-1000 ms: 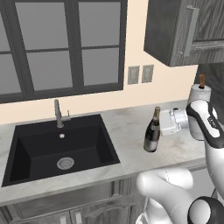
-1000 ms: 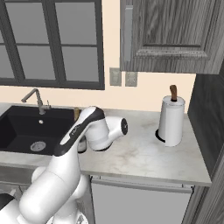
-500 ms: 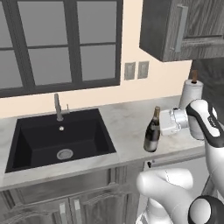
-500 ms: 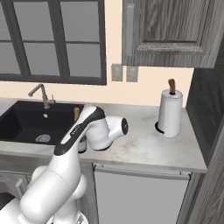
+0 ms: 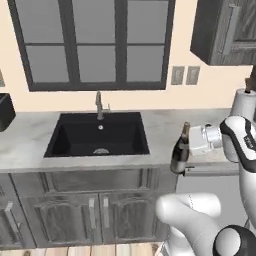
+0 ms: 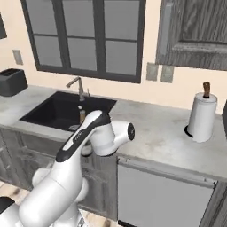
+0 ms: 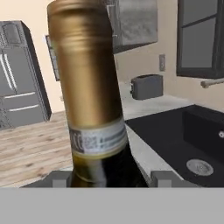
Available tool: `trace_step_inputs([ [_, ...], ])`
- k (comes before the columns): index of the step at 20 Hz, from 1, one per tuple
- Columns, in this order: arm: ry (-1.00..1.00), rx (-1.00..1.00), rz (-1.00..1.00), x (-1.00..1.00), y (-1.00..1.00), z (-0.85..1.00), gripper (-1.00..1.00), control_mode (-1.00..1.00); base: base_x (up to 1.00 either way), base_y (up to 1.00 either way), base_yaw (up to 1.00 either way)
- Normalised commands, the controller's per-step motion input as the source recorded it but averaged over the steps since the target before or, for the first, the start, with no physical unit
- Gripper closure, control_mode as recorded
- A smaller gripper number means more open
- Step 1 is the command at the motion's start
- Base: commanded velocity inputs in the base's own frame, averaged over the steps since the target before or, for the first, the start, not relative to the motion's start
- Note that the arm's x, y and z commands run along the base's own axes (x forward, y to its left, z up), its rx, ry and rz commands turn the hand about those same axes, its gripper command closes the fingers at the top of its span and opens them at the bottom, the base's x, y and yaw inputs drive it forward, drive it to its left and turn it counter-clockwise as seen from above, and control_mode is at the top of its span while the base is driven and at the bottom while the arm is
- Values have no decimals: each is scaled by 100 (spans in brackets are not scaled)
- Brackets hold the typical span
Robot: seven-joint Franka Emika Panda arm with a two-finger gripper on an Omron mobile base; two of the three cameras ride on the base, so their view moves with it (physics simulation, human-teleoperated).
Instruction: There is a wine glass and glass cup on the dining counter. Place the wine bottle next to the wine glass and the juice bottle next to the glass cup.
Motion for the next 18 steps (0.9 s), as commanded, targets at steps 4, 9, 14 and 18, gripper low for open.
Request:
trace_step_inputs([
  [4, 0, 0, 0, 0, 0, 0, 100, 100, -4, 0, 100],
  [9, 0, 0, 0, 0, 0, 0, 100, 100, -3, 0, 100],
  [14, 0, 0, 0, 0, 0, 0, 100, 100, -3, 0, 100],
  [18, 0, 0, 0, 0, 0, 0, 100, 100, -4, 0, 100],
])
